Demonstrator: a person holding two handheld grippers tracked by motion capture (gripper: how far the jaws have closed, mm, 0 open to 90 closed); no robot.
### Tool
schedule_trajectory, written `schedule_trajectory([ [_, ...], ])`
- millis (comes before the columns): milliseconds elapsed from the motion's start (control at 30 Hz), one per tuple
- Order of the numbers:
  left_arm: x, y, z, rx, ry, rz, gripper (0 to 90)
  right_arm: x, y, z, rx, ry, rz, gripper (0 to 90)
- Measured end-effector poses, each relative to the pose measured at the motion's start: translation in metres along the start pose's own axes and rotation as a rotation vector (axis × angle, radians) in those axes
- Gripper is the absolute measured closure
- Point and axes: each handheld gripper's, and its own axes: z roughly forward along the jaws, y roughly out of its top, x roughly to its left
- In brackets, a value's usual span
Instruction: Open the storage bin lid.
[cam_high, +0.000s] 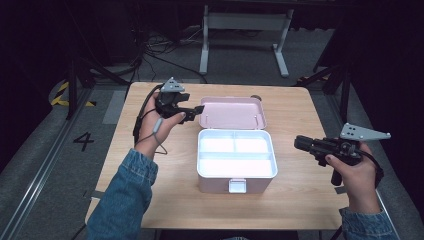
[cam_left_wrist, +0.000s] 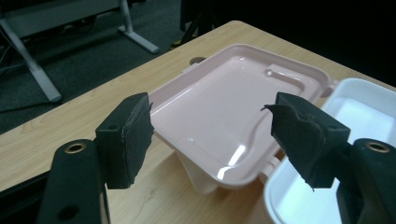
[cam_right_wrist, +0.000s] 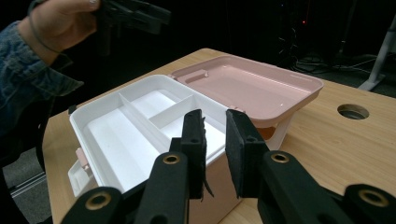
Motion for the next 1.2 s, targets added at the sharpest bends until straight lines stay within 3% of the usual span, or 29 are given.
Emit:
schedule_trajectory([
  [133,-0.003,-0.004,-0.02,0.005,-0.008,0.02,29.4,-0.004,0.003,0.005,0.001,-0.002,0.001,76.7],
  [167,-0.004,-0.009,-0.031,0.006,-0.012,0.029,29.3,-0.006,0.004,0.006,0.005,-0.003,0.006,76.0],
  [467,-0.01,-0.025,-0.066,0.008,-0.003,0.047,27.7,-0.016,0.008,0.008,0.005,-0.032,0.013,70.2],
  [533,-0.01,-0.033,-0.079,0.033,0.037,0.052,27.2,-0.02,0.009,0.006,0.003,-0.055,0.013,66.7],
  [633,-0.008,-0.038,-0.088,0.044,0.058,0.047,26.7,-0.025,0.009,0.003,0.005,-0.083,0.021,63.3],
  [733,-0.008,-0.048,-0.099,0.05,0.083,0.014,26.7,-0.028,0.008,0.0,0.006,-0.099,0.029,61.2],
  [767,-0.007,-0.052,-0.103,0.067,0.096,0.009,26.6,-0.03,0.007,-0.003,0.012,-0.125,0.033,59.3],
  [967,-0.006,-0.068,-0.113,0.109,0.149,-0.023,26.5,-0.034,0.003,-0.003,0.06,-0.162,0.046,54.5],
  [1033,-0.004,-0.079,-0.113,0.152,0.172,-0.029,26.5,-0.039,0.0,-0.002,0.101,-0.204,0.049,54.4],
  [1133,0.0,-0.088,-0.111,0.201,0.189,-0.033,26.8,-0.043,-0.003,-0.002,0.129,-0.232,0.064,54.4],
  [1200,0.006,-0.099,-0.109,0.235,0.212,-0.058,26.8,-0.045,-0.005,-0.002,0.147,-0.248,0.07,54.4],
])
